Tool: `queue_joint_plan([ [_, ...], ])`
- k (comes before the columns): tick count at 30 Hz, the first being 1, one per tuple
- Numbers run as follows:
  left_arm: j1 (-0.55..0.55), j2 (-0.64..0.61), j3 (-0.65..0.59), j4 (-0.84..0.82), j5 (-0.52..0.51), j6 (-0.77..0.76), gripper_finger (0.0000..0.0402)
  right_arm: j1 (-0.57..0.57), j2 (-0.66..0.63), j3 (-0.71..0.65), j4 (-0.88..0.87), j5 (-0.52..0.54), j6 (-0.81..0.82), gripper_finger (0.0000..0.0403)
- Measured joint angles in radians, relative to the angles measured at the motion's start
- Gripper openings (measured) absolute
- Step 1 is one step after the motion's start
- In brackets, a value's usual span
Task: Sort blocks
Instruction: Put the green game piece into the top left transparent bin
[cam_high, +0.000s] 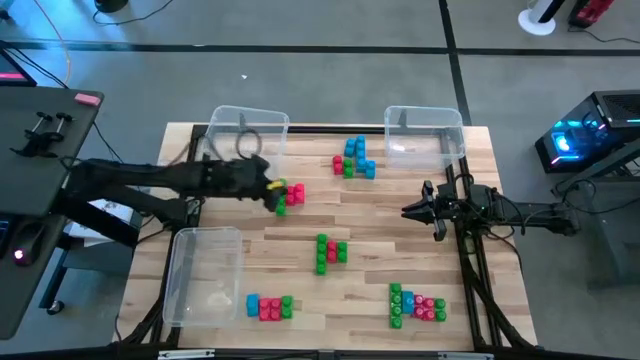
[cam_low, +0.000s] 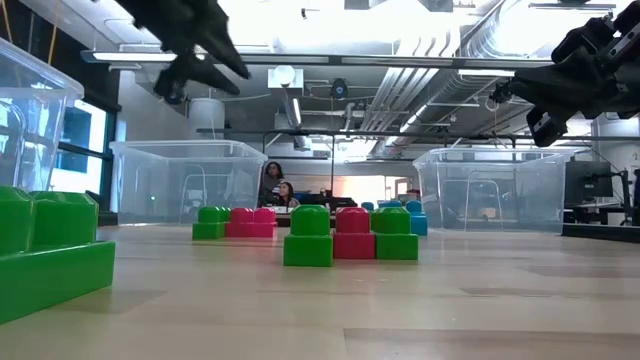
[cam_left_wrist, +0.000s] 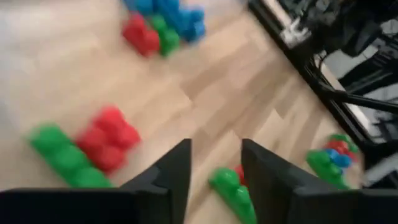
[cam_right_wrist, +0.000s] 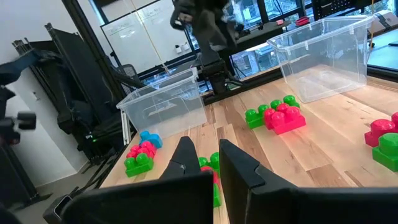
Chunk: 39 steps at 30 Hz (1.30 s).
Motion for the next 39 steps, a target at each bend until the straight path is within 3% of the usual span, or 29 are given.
queue_joint_plan([
  [5, -0.006, 0.137, 0.044, 0.008, 0.144, -0.091, 0.0187, 0.000, 0.000, 0.000, 0.000, 0.000, 0.000, 0.0000],
  [8, -0.018, 0.190, 0.062, -0.047, 0.173, -0.182, 0.0203, 0.000, 0.000, 0.000, 0.000, 0.000, 0.000, 0.0000],
  [11, -0.028, 0.218, 0.071, -0.136, 0.126, -0.288, 0.0206, 0.000, 0.000, 0.000, 0.000, 0.000, 0.000, 0.0000],
  [19, -0.056, 0.265, 0.071, -0.339, -0.131, -0.492, 0.0207, 0.000, 0.000, 0.000, 0.000, 0.007, -0.004, 0.0000],
  [39, -0.042, 0.530, 0.071, -0.235, -0.106, -0.437, 0.0207, 0.000, 0.000, 0.000, -0.001, 0.028, -0.071, 0.0000],
])
